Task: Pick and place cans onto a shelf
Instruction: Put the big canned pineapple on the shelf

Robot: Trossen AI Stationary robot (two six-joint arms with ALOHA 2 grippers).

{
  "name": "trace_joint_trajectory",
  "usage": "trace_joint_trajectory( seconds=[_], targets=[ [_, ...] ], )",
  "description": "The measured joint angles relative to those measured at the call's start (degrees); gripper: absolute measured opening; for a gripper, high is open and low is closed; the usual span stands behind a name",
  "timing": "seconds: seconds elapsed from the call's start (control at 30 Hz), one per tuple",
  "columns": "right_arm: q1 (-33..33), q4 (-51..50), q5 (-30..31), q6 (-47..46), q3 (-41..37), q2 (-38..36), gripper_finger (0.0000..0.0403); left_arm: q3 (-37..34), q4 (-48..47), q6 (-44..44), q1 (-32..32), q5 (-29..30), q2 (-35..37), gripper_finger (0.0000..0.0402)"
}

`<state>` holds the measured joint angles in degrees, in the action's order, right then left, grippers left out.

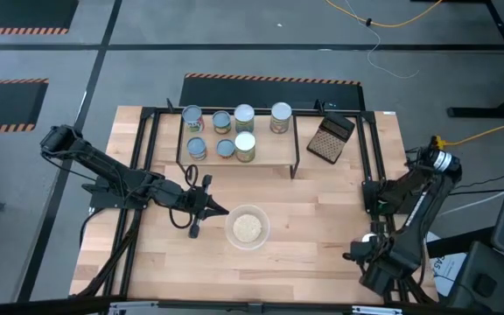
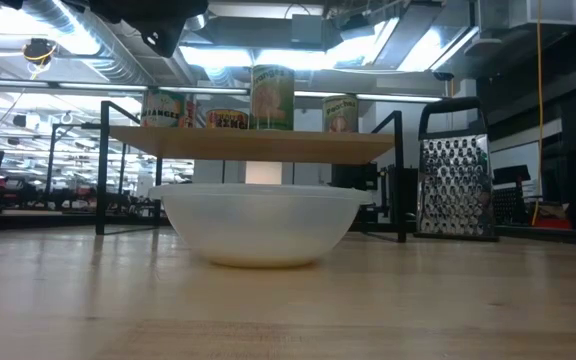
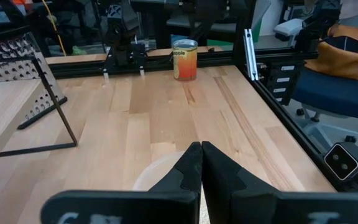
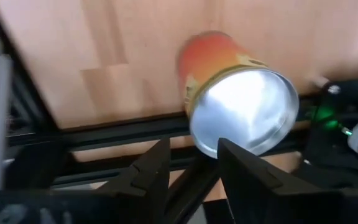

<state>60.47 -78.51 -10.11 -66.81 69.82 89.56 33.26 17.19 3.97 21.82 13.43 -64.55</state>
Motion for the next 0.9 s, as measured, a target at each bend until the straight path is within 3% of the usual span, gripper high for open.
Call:
trace_joint_trajectory(
  seconds=[0.37, 0.63, 0.9],
  targets=[
    [0.02, -0.79, 0.11, 7.02, 0.0, 5.63, 0.0138, 0.0, 0.0, 0.04, 0.0, 0.0, 0.0, 0.0],
    [0.02, -2.01, -0.11, 7.11, 0.26, 8.9, 0.0135, 0.0, -0.01, 0.04, 0.0, -0.02, 0.0, 0.0],
    [0.02, -2.07, -0.28, 6.91, 0.24, 9.09, 0.0068, 0.0, 0.0, 0.04, 0.0, -0.02, 0.0, 0.0]
  ],
)
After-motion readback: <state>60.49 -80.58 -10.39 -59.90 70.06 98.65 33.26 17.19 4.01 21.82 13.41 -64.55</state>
